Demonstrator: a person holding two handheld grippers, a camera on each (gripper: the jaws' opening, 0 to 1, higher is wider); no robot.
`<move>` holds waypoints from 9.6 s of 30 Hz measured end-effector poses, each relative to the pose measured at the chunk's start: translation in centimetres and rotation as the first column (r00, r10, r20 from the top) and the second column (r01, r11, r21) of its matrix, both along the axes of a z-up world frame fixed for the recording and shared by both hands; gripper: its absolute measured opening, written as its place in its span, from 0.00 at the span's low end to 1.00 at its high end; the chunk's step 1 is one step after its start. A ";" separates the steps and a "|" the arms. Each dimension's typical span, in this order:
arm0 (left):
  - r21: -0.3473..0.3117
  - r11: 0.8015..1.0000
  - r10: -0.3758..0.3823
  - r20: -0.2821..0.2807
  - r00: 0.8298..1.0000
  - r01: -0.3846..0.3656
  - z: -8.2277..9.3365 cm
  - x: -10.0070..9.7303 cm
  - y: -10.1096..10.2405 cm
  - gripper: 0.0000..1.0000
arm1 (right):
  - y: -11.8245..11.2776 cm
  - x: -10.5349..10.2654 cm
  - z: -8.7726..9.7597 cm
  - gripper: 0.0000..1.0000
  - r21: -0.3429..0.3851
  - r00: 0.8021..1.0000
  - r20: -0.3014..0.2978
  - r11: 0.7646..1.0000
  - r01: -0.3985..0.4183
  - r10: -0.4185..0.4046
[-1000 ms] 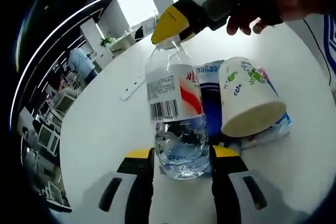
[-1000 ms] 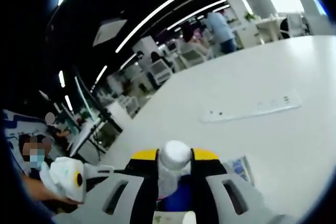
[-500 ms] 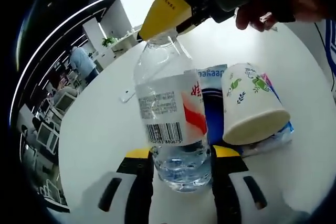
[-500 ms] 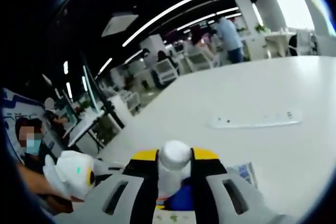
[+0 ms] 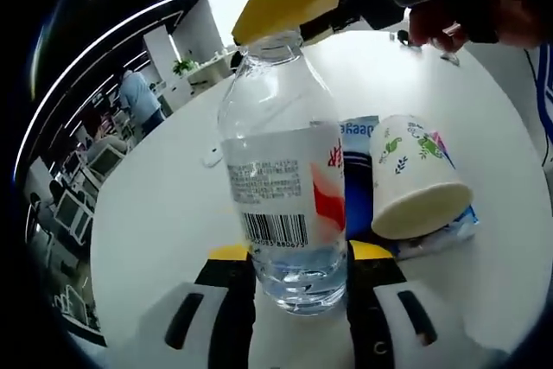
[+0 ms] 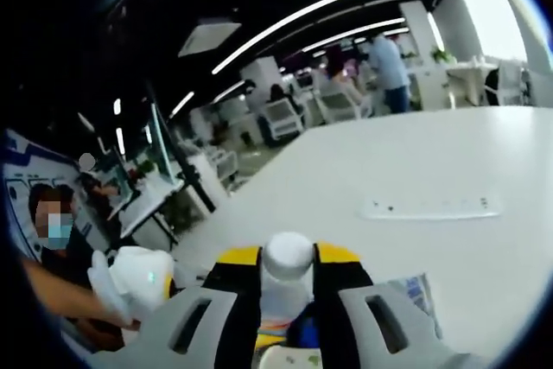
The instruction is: Arrange the tabletop items into an orderly group along one side of the table until the central work area is clear of visible clutter.
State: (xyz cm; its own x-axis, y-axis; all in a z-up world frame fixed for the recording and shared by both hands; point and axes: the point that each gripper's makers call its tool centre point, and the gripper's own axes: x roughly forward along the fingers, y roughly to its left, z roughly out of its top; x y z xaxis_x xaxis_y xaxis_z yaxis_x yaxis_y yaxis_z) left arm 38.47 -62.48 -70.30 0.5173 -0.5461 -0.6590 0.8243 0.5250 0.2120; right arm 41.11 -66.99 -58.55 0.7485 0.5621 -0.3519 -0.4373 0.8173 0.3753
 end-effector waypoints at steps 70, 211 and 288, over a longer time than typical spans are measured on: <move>-0.130 0.988 -0.094 -0.071 0.993 0.084 -1.4 -4.2 8.8 0.39 | 13.6 -6.4 0.6 0.18 -0.058 0.987 0.011 0.985 -0.162 0.163; -0.149 0.947 0.278 -0.062 0.959 -0.284 1.2 -1.0 12.2 0.39 | 1.6 -14.8 -3.6 0.77 -0.189 0.974 0.041 0.959 -0.211 0.222; -0.140 0.948 0.285 -0.033 0.958 -0.287 2.1 1.3 11.2 0.40 | -2.6 -15.2 -3.9 0.73 -0.224 0.988 0.031 0.964 -0.140 0.151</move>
State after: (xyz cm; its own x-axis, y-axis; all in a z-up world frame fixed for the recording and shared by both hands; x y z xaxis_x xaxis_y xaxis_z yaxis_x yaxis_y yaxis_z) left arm 39.73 -51.25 -68.23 0.6582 -0.4646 -0.5924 0.6370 0.7631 0.1093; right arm 25.91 -69.54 -62.47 0.6833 0.5784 -0.4455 -0.5705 0.8038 0.1685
